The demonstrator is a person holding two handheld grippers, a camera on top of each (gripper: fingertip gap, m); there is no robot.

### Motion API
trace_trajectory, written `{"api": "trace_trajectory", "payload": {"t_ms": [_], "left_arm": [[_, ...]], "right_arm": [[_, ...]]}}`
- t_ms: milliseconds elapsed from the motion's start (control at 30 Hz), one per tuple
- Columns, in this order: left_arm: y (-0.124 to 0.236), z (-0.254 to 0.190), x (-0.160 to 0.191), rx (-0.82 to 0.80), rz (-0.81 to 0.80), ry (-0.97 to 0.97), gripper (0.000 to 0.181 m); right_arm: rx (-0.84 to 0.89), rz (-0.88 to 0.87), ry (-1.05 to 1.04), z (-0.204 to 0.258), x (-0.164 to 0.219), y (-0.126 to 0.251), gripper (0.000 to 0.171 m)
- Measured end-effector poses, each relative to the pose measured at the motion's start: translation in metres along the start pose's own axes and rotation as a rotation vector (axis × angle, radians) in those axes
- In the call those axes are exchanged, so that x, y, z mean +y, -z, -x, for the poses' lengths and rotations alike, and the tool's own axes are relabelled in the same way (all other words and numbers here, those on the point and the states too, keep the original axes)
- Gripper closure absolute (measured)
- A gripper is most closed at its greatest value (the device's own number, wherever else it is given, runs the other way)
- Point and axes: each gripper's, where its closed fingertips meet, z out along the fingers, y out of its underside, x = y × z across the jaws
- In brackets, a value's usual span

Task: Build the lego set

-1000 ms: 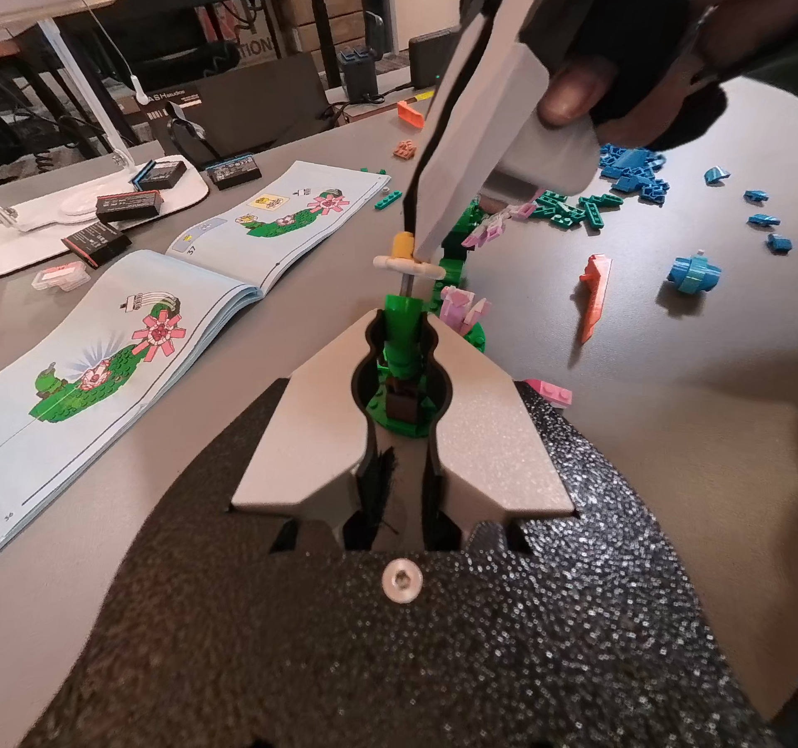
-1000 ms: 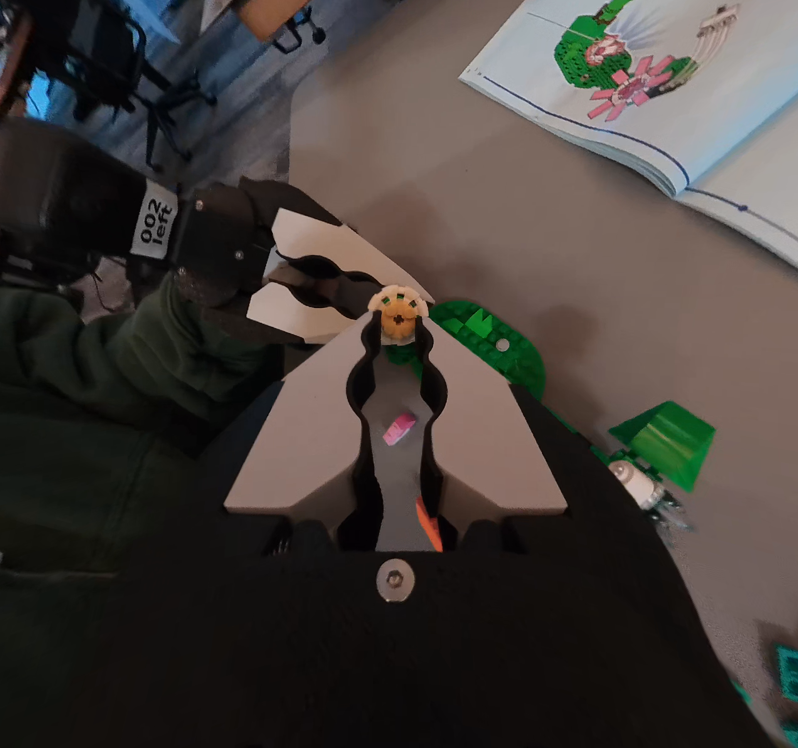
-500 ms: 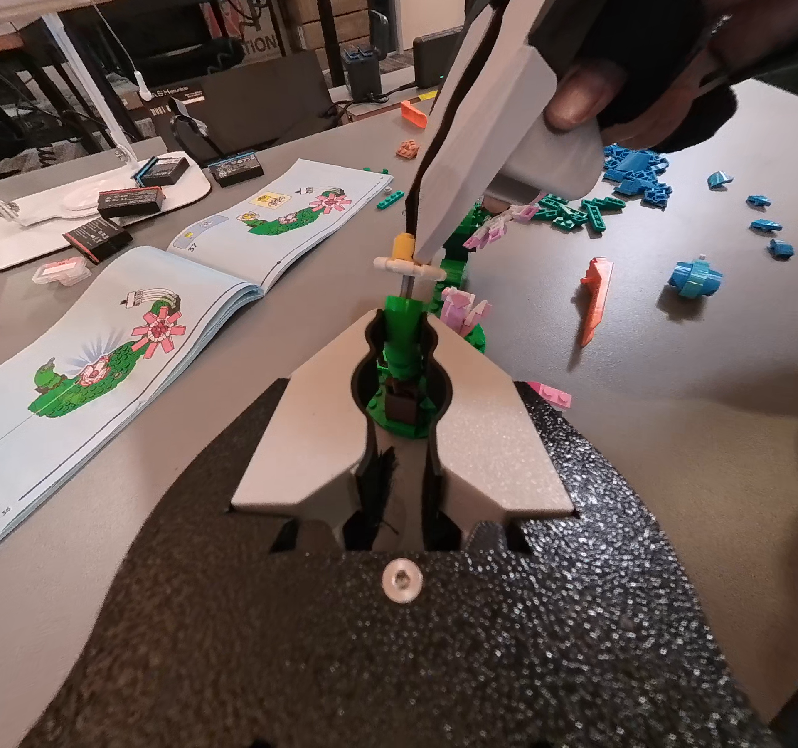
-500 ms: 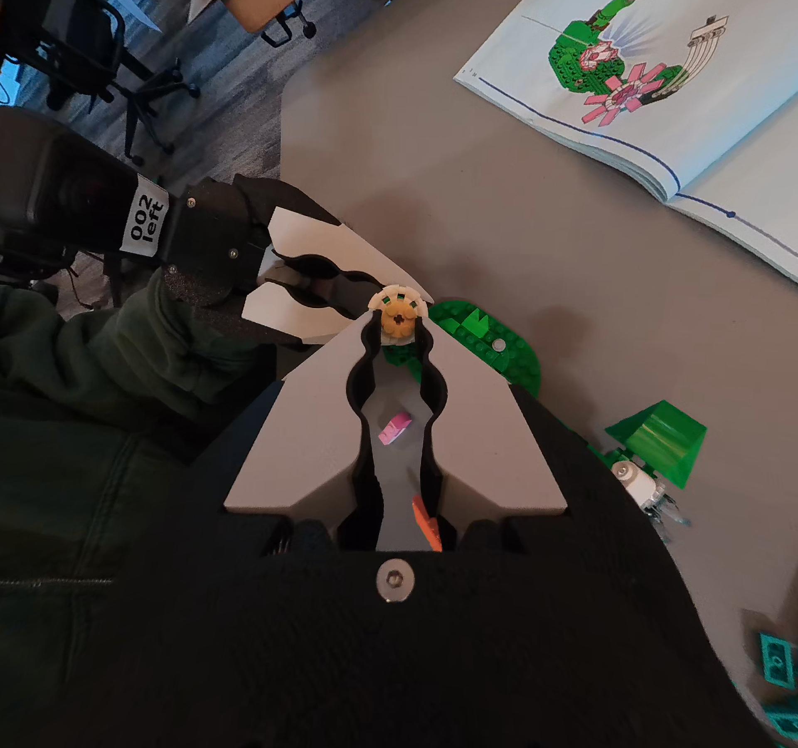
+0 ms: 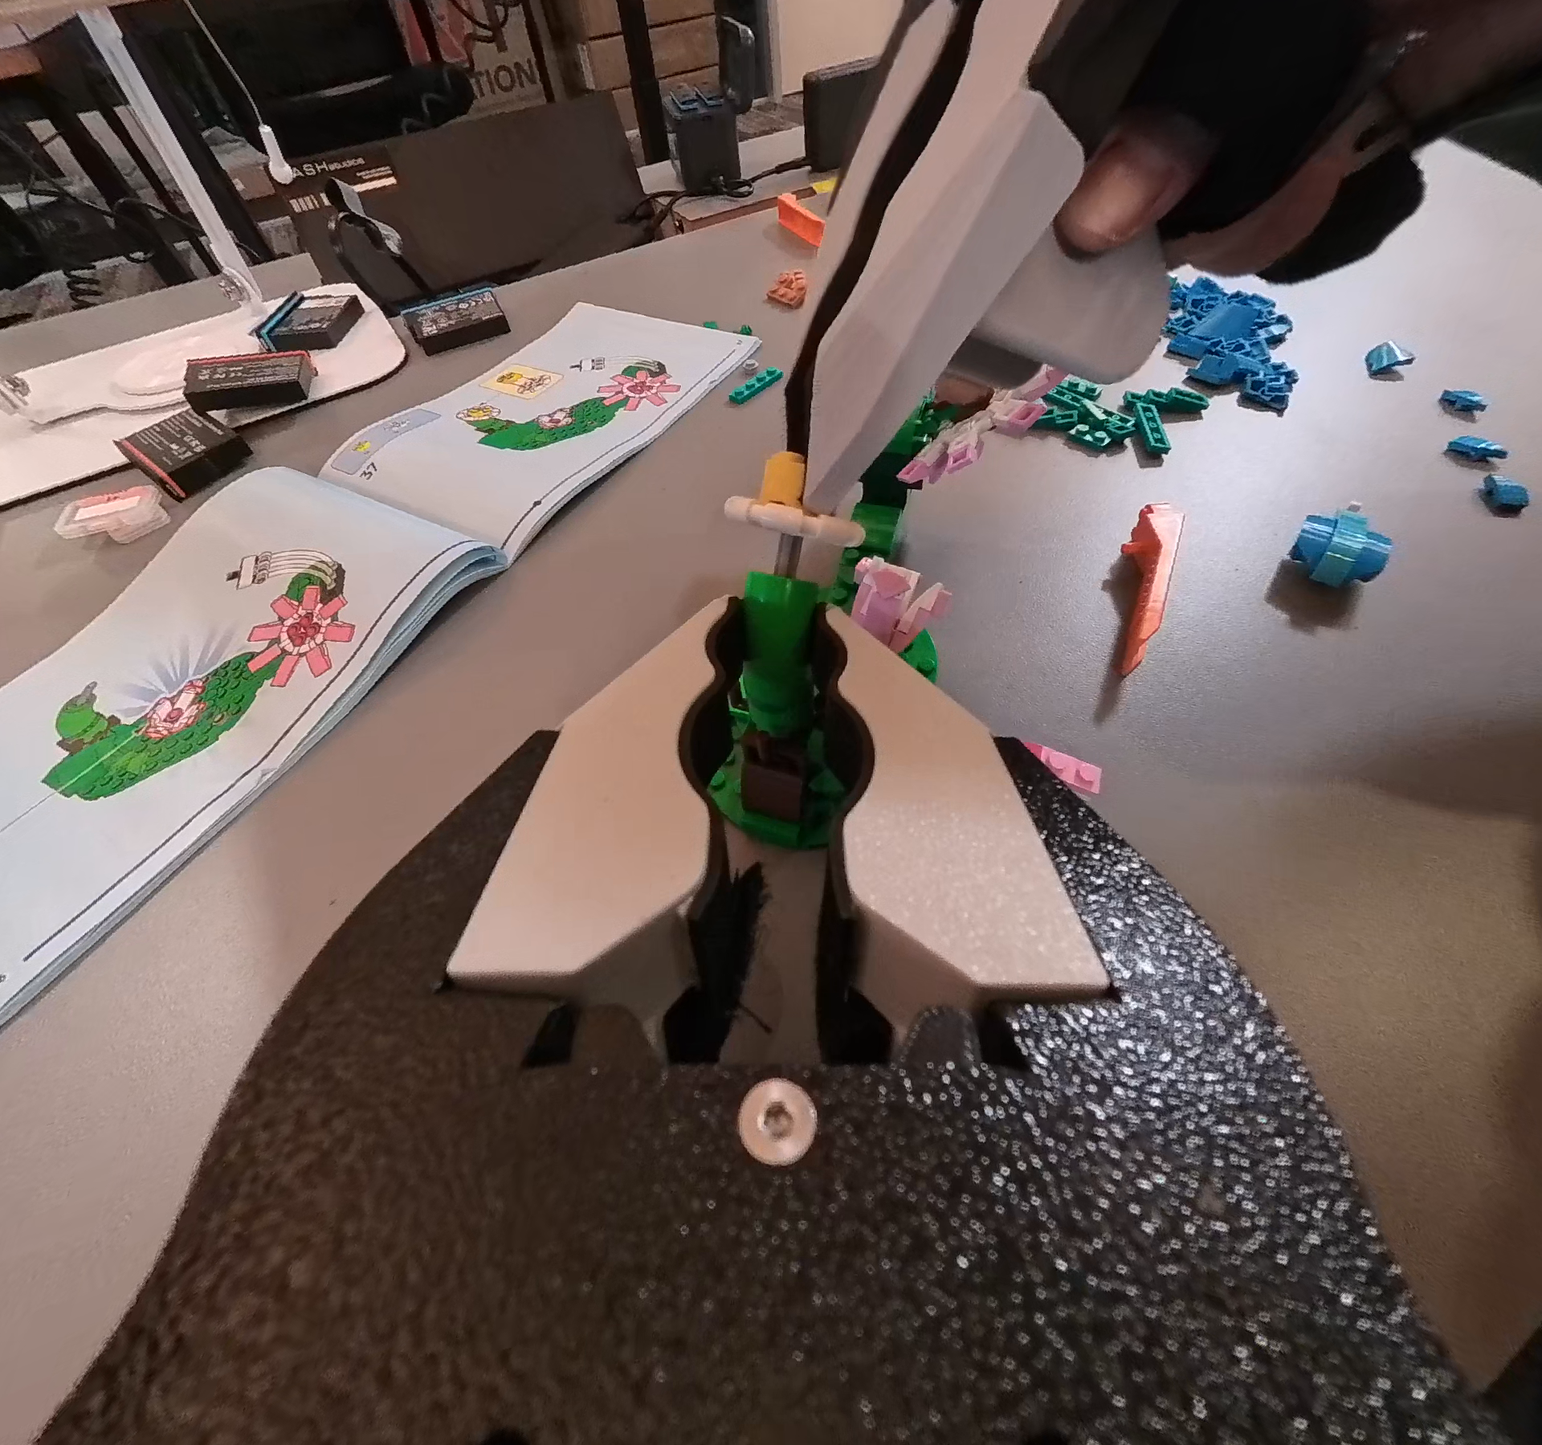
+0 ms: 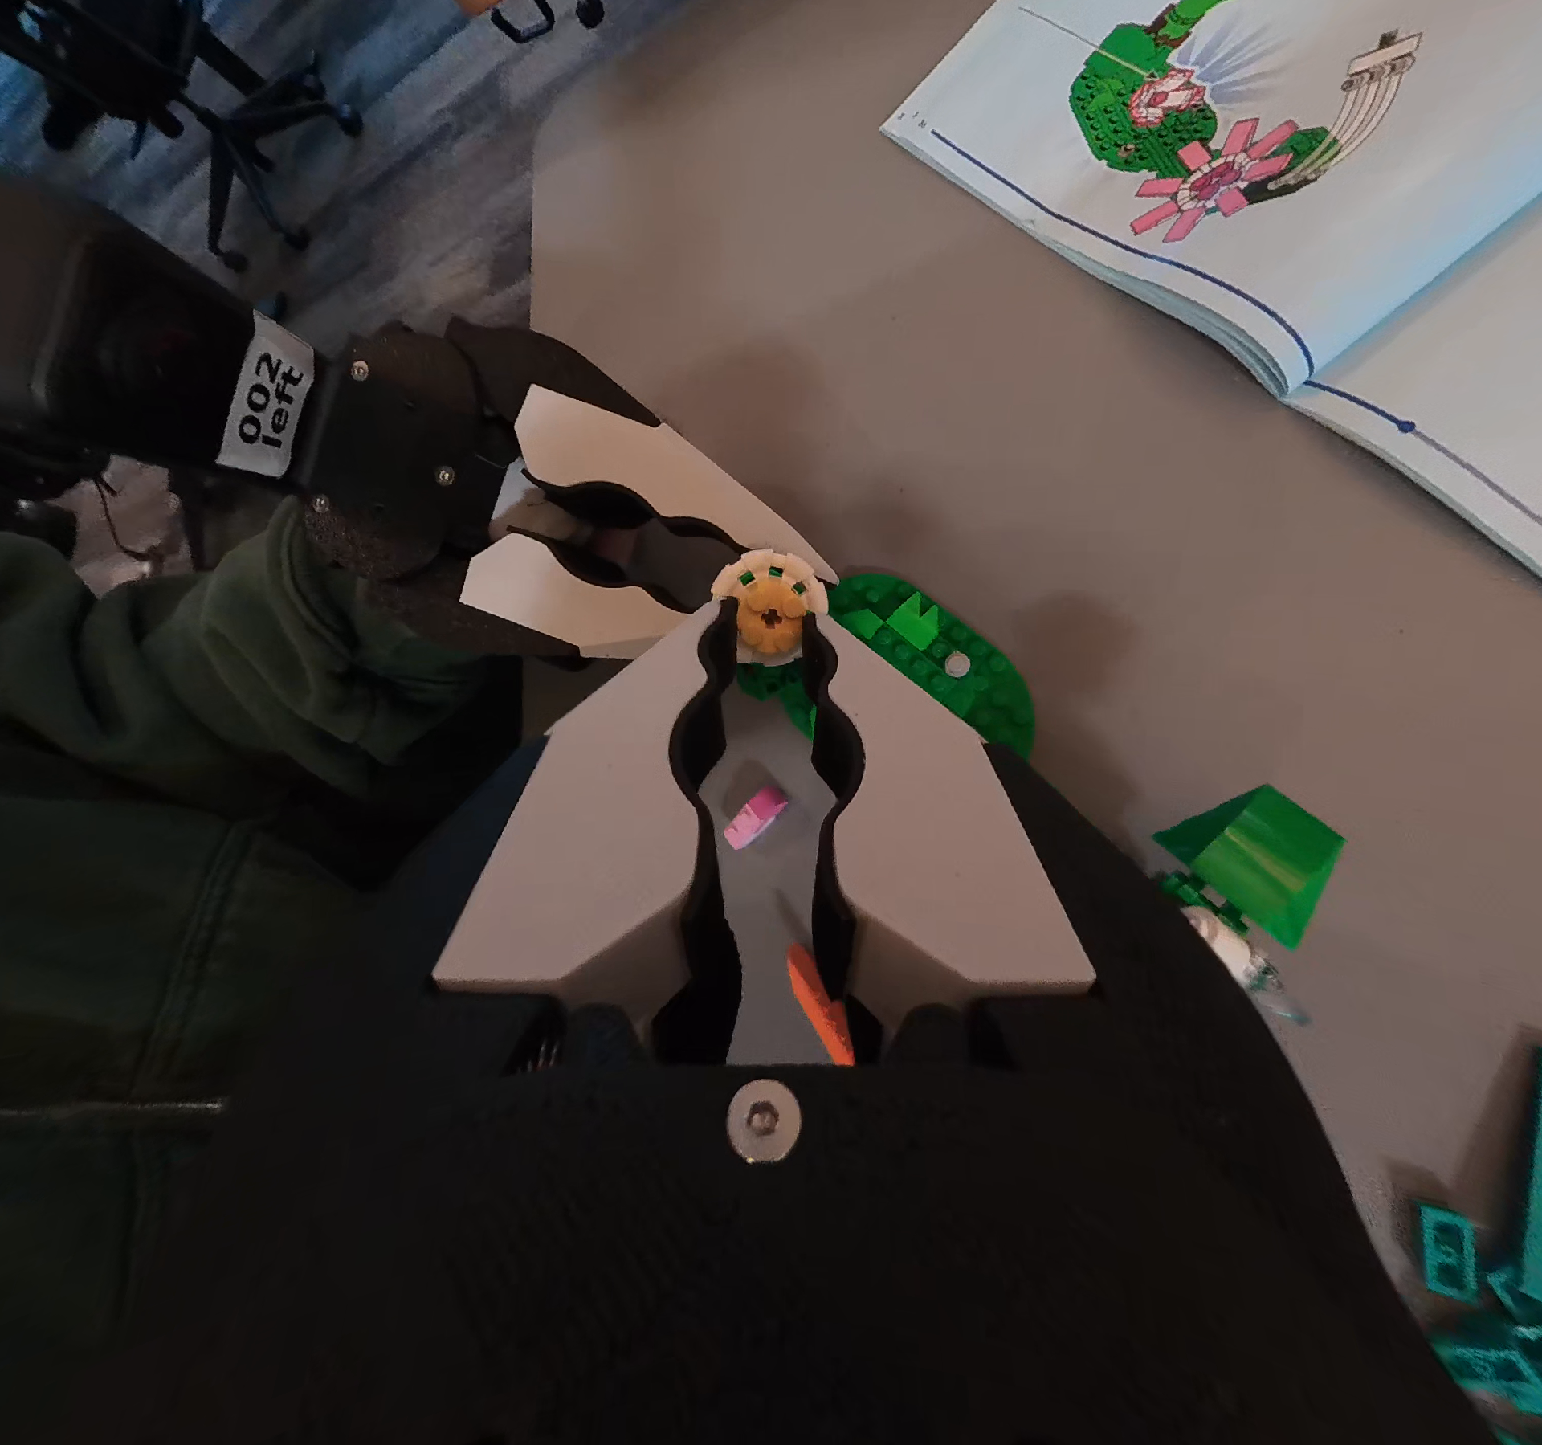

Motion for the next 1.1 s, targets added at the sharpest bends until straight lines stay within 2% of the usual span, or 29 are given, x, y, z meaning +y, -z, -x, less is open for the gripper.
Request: {"api": "trace_trajectory", "payload": {"t_ms": [600,767,967,1100], "left_arm": [[-0.001,0.001,0.0,-0.002,-0.001,-0.019,0.168],[-0.001,0.001,0.0,-0.005,-0.002,-0.022,0.168],[-0.001,0.001,0.0,-0.002,-0.002,-0.022,0.168],[-0.001,0.001,0.0,-0.006,-0.002,-0.027,0.168]], "right_arm": [[0.064,-0.203,0.013,-0.002,-0.006,0.002,0.156],[0.052,-0.226,0.021,0.003,-0.007,0.004,0.145],[0.053,-0.408,0.118,0.014,-0.016,0.028,0.143],[0.141,-0.451,0.224,0.007,-0.007,0.025,0.144]]}}
